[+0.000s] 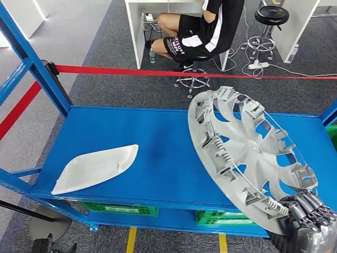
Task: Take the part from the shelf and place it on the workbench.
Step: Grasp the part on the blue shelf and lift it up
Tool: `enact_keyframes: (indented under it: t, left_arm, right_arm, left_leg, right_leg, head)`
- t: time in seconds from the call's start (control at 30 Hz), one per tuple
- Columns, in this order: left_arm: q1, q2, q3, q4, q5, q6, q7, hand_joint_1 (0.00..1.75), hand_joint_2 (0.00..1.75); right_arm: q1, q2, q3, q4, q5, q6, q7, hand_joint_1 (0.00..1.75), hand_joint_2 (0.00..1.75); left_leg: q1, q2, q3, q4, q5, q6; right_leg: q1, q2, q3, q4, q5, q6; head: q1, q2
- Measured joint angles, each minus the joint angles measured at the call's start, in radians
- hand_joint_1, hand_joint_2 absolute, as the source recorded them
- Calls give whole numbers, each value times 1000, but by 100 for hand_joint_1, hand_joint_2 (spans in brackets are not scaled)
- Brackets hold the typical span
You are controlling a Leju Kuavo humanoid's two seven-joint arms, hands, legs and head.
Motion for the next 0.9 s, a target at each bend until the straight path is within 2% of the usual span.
enact_keyframes:
  t: [0.03,0.1,0.13,0.17,0.2,0.27,0.3,0.33,0.37,0.43,0.47,0.5,0.53,0.6,0.63,0.67,0.7,0.73,0.77,0.8,0.83,0.87,0.9]
  left_arm:
    - [0,0,0,0,0,2,0,0,175]
    - [0,0,0,0,1,7,0,0,175]
    - [0,0,0,0,2,8,0,0,175]
    - [1,0,0,0,3,10,0,0,175]
    - [1,0,0,0,5,11,0,0,175]
    - [1,1,0,-2,8,13,0,0,175]
    - [0,1,-1,-3,10,14,1,0,175]
    - [1,0,-1,-5,11,14,1,0,175]
    - [1,0,-1,-6,13,15,1,0,175]
    - [1,-1,0,-7,17,15,2,0,175]
    - [0,-1,0,-8,19,15,2,0,175]
    - [0,-2,0,-8,20,15,2,0,175]
    - [0,-2,0,-9,20,15,2,0,175]
    - [0,-2,0,-10,21,16,1,0,175]
    - [0,-2,0,-11,21,16,1,0,175]
    - [0,-2,-1,-11,21,17,1,0,175]
    - [0,-2,-1,-11,21,19,1,0,175]
    - [0,-2,-2,-11,21,22,0,0,175]
    - [0,-2,-3,-11,21,24,-1,0,175]
    - [-1,-2,-5,-11,22,26,-2,0,175]
    - [-2,-2,-7,-11,22,27,-3,0,175]
    - [-2,-2,-10,-11,22,29,-4,0,175]
    - [-3,-2,-14,-11,22,30,-5,0,175]
  right_arm:
    - [0,0,1,0,0,0,0,169,175]
    - [0,-2,3,0,0,0,4,169,175]
    - [0,-4,5,1,1,0,7,169,175]
    - [0,-6,7,1,1,0,12,169,175]
    - [0,-8,9,2,3,0,17,169,175]
    - [-1,-13,15,3,7,0,26,169,175]
    - [-2,-16,18,3,9,0,30,169,175]
    - [-3,-18,22,3,12,0,35,169,175]
    - [-5,-19,26,3,14,0,38,169,175]
    - [-7,-23,31,3,18,0,44,169,175]
    - [-7,-24,32,3,18,0,46,169,175]
    - [-7,-25,33,3,18,0,48,169,175]
    - [-7,-26,33,3,18,0,50,169,175]
    - [-9,-28,33,3,17,0,50,169,175]
    - [-10,-29,33,3,16,0,50,169,175]
    - [-10,-30,34,3,13,0,48,169,175]
    - [-10,-30,34,3,8,0,45,169,175]
    - [-9,-31,33,3,2,0,39,169,175]
    - [-10,-31,33,2,-6,0,31,169,175]
    - [-10,-32,32,2,-14,0,23,169,175]
    - [-10,-32,31,1,-21,0,16,169,175]
    - [-8,-33,30,-1,-26,0,10,169,175]
    - [-6,-33,28,-3,-29,0,6,169,175]
  left_leg:
    - [1,2,-20,45,-35,-3]
    - [0,3,-74,178,-109,-7]
    - [0,3,-93,230,-128,-6]
    - [0,3,-95,250,-127,-5]
    - [0,3,-77,229,-107,-2]
    - [0,3,3,99,-49,6]
    - [-2,2,44,31,-31,10]
    - [-4,1,69,-18,-23,13]
    - [-6,1,79,-41,-22,17]
    - [-9,0,69,-44,-12,28]
    - [-8,1,63,-45,-6,35]
    - [-8,3,57,-46,2,44]
    - [-6,4,48,-47,11,50]
    - [-8,6,25,-46,30,57]
    - [-10,7,13,-45,40,58]
    - [-11,8,0,-44,50,58]
    - [-12,9,-12,-44,59,57]
    - [-13,9,-22,-43,67,56]
    - [-13,10,-30,-42,75,53]
    - [-15,10,-37,-41,82,49]
    - [-16,11,-41,-41,89,45]
    - [-16,12,-43,-41,96,39]
    - [-17,14,-45,-42,104,33]
  right_leg:
    - [0,-2,-7,-1,6,-9]
    - [5,-7,-26,-1,18,-21]
    - [7,-8,-35,0,24,-25]
    - [10,-9,-43,0,31,-26]
    - [11,-10,-51,0,37,-26]
    - [14,-9,-63,0,49,-21]
    - [15,-9,-68,1,55,-17]
    - [16,-8,-71,1,61,-11]
    - [17,-8,-74,1,68,-4]
    - [15,-8,-78,-1,80,9]
    - [13,-8,-83,3,74,15]
    - [12,-8,-92,20,52,20]
    - [12,-8,-107,58,14,24]
    - [12,-8,-147,188,-78,31]
    - [12,-8,-160,248,-106,32]
    - [12,-8,-158,280,-113,33]
    - [13,-8,-137,272,-98,32]
    - [13,-9,-98,226,-70,29]
    - [14,-10,-46,154,-46,27]
    - [16,-14,9,74,-36,24]
    - [18,-16,47,13,-34,20]
    - [21,-17,65,-24,-40,16]
    - [23,-16,68,-36,-43,10]
  head:
    - [-2,0]
    - [-3,0]
    - [-3,0]
    - [-3,0]
    - [-3,0]
    - [-3,0]
    - [-3,0]
    - [-2,0]
    - [-3,0]
    - [-3,0]
    - [-4,0]
    - [-3,0]
    - [-2,0]
    - [0,0]
    - [0,0]
    - [0,0]
    - [0,0]
    - [0,0]
    - [0,0]
    - [0,0]
    - [-1,0]
    - [0,0]
    - [1,0]
